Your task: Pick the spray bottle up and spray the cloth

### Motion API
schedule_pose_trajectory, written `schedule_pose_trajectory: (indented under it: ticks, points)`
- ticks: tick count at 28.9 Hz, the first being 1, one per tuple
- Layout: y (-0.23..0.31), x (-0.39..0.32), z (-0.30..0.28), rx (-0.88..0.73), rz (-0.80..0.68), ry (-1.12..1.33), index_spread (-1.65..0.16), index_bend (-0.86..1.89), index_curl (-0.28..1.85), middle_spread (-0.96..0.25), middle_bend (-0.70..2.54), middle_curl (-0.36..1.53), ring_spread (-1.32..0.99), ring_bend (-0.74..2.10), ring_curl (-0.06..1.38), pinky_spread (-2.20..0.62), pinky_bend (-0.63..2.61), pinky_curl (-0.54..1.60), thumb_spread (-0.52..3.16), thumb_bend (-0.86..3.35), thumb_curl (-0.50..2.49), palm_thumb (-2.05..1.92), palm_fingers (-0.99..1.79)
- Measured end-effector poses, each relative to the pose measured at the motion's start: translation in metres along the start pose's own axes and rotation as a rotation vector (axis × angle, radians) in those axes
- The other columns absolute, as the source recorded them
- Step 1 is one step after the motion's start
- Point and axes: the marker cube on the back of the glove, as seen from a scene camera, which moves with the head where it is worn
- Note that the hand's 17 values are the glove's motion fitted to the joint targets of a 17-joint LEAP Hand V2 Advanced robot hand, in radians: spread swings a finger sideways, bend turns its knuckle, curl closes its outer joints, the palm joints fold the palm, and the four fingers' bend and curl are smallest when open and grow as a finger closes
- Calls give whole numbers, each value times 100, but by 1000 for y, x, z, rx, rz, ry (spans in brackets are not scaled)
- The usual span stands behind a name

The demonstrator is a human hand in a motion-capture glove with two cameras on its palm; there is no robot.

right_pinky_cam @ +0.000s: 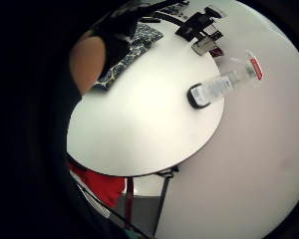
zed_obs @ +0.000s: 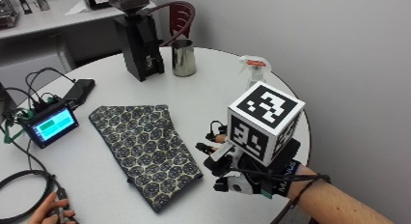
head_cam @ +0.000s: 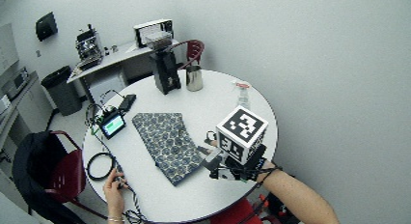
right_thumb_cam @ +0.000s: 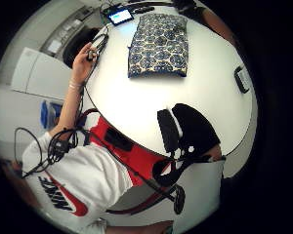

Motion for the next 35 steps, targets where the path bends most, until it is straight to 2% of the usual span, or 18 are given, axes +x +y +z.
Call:
schedule_pose_trajectory:
  ticks: [3, 7, 12, 17, 22, 28, 35]
  points:
    - [-2, 17, 0, 38, 72, 4, -40, 14, 24, -6, 26, 31, 4, 30, 26, 23, 31, 30, 119, 16, 26, 64, 52]
    - [-1, 58, -2, 117, 245, -5, -40, 14, 24, -6, 25, 32, 4, 30, 27, 23, 30, 30, 119, 14, 27, 64, 52]
    - [3, 112, -9, 198, 439, -111, -40, 14, 25, -6, 23, 32, 4, 30, 28, 23, 30, 31, 119, 10, 27, 63, 52]
    - [1, 158, -20, 299, 571, -169, -40, 14, 25, -5, 22, 33, 4, 30, 29, 23, 31, 32, 118, 7, 27, 63, 52]
    - [-1, 189, -19, 346, 664, -264, -39, 9, 23, -5, 23, 34, 4, 32, 29, 22, 33, 33, 114, 3, 28, 64, 54]
    - [-4, 216, -4, 302, 750, -327, -38, 6, 20, -5, 27, 35, 3, 35, 31, 21, 38, 35, 110, 0, 28, 65, 52]
    - [5, 232, 30, 384, 783, -684, -37, 0, 13, -5, 31, 37, 2, 43, 34, 19, 45, 37, 104, -3, 28, 63, 47]
